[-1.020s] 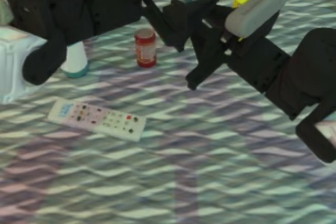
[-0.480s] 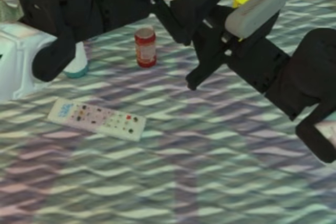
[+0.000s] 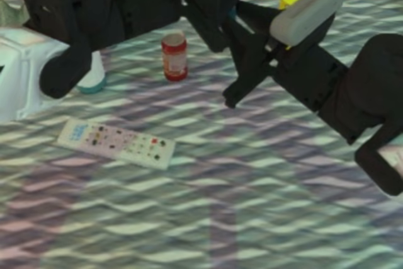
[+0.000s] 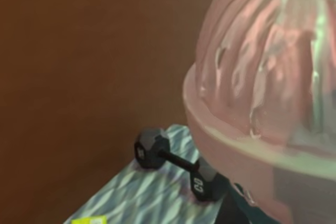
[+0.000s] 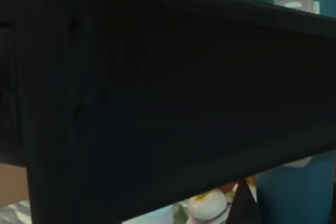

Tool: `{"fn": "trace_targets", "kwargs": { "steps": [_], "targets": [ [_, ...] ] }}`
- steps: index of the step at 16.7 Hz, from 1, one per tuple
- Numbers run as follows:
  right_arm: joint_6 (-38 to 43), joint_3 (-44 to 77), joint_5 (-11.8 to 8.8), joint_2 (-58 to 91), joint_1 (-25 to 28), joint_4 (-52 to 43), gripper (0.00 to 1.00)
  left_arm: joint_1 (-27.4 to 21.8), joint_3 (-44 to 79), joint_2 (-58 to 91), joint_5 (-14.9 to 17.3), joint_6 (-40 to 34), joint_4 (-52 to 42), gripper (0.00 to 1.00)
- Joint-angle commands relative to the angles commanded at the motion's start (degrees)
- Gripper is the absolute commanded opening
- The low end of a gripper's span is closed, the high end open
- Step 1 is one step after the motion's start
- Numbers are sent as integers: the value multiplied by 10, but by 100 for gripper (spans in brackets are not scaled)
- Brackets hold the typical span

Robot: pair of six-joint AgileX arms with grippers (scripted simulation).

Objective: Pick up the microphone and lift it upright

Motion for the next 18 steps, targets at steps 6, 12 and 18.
{"fn": "trace_targets", "kwargs": {
  "steps": [6,12,18],
  "targets": [
    [0,0,0,0,0,0,0,0,0,0,0,0,0,0],
    [0,0,0,0,0,0,8,0,0,0,0,0,0,0],
    [0,0,0,0,0,0,53,0,0,0,0,0,0,0]
  ]
}}
